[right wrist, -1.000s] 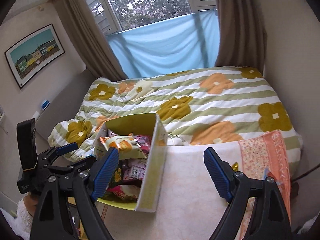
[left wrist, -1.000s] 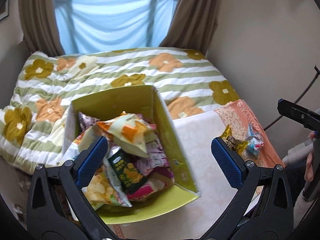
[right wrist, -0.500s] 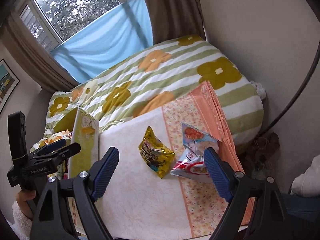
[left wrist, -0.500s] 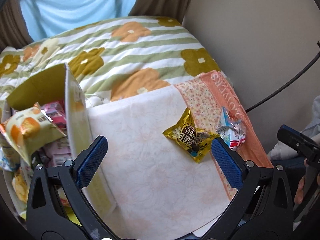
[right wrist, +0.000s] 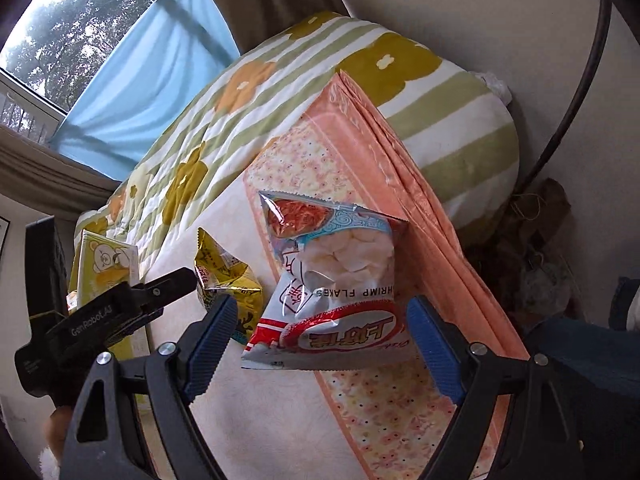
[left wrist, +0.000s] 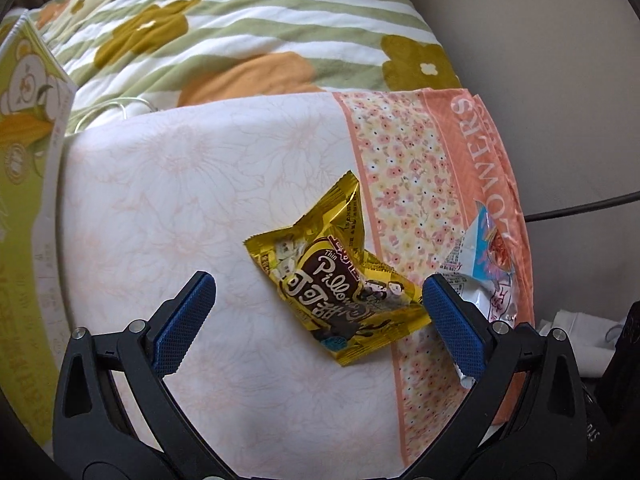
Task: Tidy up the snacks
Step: 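Grasp the gold Pillows bag with the left tool while the right tool grasps the shrimp flakes bag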
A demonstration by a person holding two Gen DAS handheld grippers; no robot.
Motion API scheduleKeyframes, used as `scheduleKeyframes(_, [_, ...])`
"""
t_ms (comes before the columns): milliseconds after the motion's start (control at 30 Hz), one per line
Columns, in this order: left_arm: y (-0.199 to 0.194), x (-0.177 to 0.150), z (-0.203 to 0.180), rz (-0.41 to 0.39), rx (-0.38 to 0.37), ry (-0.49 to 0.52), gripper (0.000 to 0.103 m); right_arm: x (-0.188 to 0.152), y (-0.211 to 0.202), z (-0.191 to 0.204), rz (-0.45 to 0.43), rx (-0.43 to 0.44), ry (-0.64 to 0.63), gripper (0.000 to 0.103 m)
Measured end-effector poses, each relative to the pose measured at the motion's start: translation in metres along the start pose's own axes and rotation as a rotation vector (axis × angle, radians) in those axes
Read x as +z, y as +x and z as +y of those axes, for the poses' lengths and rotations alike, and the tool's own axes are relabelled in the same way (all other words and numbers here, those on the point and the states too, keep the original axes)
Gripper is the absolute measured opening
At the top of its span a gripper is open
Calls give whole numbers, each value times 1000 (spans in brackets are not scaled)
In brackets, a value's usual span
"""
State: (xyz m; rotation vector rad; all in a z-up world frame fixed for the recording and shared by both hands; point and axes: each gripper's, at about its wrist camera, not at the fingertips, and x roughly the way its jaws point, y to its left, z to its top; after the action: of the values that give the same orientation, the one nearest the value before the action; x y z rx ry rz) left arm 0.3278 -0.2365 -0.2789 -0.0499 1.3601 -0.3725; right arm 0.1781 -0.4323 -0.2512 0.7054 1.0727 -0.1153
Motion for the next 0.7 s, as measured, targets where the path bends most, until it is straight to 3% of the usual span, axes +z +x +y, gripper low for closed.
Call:
scheduleKeyframes(267, [32,2,-7,47,15,-39,82,6,14,-7,29,66,19,84])
scheduleKeyframes(333, [36,1,-6,60,7,-44,71,7,17,-8,37,69,17,84])
scheduleKeyframes(400, [42,-2,-6,78,14,-41,53,8,20,-9,49,67,14,84])
scheduleKeyframes(700, [32,-12,6,60,49,-22,44,14,32,-14,77,39,2,84])
